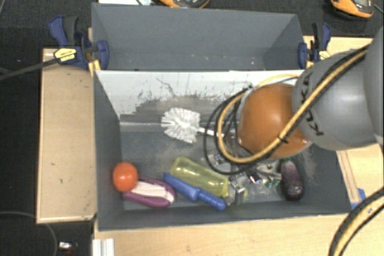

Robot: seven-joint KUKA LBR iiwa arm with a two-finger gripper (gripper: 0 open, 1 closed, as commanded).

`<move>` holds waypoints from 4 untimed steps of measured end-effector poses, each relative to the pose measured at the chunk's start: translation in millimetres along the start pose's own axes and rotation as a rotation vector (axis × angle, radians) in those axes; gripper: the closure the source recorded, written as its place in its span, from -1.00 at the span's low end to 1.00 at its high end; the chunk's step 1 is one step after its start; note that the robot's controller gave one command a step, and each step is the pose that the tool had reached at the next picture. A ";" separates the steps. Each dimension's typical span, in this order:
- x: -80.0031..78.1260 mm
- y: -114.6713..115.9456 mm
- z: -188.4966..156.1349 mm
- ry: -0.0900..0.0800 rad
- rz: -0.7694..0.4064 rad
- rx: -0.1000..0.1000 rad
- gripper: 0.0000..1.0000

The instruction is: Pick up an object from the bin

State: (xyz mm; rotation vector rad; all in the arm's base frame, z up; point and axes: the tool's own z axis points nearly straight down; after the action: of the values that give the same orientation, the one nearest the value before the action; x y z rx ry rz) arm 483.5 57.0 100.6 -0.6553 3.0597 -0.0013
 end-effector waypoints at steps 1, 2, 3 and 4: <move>-2.0 4.3 30.1 0.006 0.245 0.002 -1.00; -8.1 -4.4 30.4 -0.005 0.287 0.001 1.00; -8.2 -4.4 30.3 -0.005 0.286 0.002 1.00; -5.3 -3.3 1.5 0.008 0.284 -0.001 1.00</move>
Offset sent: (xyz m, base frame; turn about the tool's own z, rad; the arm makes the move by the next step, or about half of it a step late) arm 0.0086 -0.0005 -0.0306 0.2907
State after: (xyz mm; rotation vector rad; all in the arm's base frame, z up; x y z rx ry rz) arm 489.7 56.2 99.2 -0.2164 3.1293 0.0004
